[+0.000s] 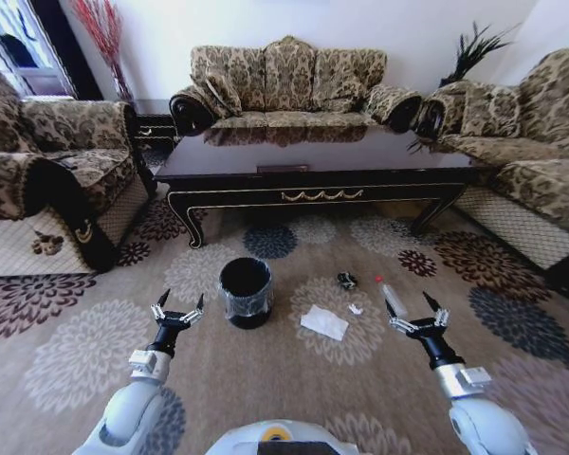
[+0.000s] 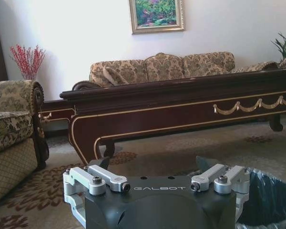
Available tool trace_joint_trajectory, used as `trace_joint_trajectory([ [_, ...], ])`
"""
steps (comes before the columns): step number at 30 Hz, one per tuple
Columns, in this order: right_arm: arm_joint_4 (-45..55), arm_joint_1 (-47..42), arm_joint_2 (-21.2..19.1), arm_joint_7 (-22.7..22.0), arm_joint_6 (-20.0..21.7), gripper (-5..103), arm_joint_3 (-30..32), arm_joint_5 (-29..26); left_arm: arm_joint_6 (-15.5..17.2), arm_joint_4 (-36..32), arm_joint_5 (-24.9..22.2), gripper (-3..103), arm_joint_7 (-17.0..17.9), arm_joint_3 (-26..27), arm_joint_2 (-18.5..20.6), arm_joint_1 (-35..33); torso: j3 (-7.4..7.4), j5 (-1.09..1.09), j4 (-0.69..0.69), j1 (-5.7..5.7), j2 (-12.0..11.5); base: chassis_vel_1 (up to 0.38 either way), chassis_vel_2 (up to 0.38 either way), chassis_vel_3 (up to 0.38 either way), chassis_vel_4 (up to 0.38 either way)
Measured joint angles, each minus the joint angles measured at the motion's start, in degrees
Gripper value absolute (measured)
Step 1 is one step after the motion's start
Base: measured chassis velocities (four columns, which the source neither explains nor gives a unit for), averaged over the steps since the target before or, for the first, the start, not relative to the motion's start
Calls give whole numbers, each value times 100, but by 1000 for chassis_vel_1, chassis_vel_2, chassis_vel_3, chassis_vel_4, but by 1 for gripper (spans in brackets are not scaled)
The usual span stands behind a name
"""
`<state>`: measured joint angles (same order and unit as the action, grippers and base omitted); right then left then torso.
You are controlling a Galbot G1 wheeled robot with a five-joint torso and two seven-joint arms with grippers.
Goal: Move to the front of the table and pick up the trash from the floor, then place it into the trash bin.
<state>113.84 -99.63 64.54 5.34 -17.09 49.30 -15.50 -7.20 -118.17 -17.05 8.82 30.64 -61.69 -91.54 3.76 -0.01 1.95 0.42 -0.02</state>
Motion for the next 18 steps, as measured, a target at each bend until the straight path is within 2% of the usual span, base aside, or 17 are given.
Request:
trace_joint_trajectory([
  [5, 0, -11, 27, -11, 14, 100, -4, 127, 297, -147, -2, 100, 162, -29, 92, 59, 0, 0, 1, 0, 0, -21, 23, 26, -27],
  [8, 0, -16, 33, -19, 21, 100, -5, 151, 856, -303, -145, 100, 381, -24, 280, 122, -2, 1, 1, -2, 1, 0, 0, 0, 0],
  [9, -11, -10, 29, -24, 24, 100, -30, 175, 1428, -442, -526, 100, 608, -15, 458, 195, -2, 0, 1, -2, 1, 0, 0, 0, 0],
  [10, -11, -10, 29, -24, 24, 100, -30, 175, 1428, -442, -526, 100, 608, -15, 458, 195, -2, 0, 1, -2, 1, 0, 0, 0, 0],
  [12, -34, 38, 8, -40, 39, 100, -113, 202, 2027, -573, -1145, 100, 947, 32, 684, 329, -1, 2, 2, -1, 1, 0, 0, 0, 0],
  [13, -38, 54, 0, -44, 47, 100, -139, 205, 2176, -594, -1356, 100, 1037, 50, 751, 374, -1, 1, 1, -1, 1, 0, 0, 0, 0],
  [14, -63, 100, -27, -53, 60, 100, -236, 216, 2494, -603, -1831, 100, 1226, 104, 976, 523, -1, -1, 0, -1, 1, 0, 0, 0, 0],
  [15, -63, 100, -27, -53, 60, 100, -236, 216, 2494, -603, -1831, 100, 1226, 104, 976, 523, -1, -1, 0, -1, 1, 0, 0, 0, 0],
  [18, -112, 132, -58, -53, 62, 100, -335, 247, 2655, -532, -2231, 100, 1309, 89, 1352, 839, 0, 0, -2, -1, 1, 0, 0, 0, 0],
])
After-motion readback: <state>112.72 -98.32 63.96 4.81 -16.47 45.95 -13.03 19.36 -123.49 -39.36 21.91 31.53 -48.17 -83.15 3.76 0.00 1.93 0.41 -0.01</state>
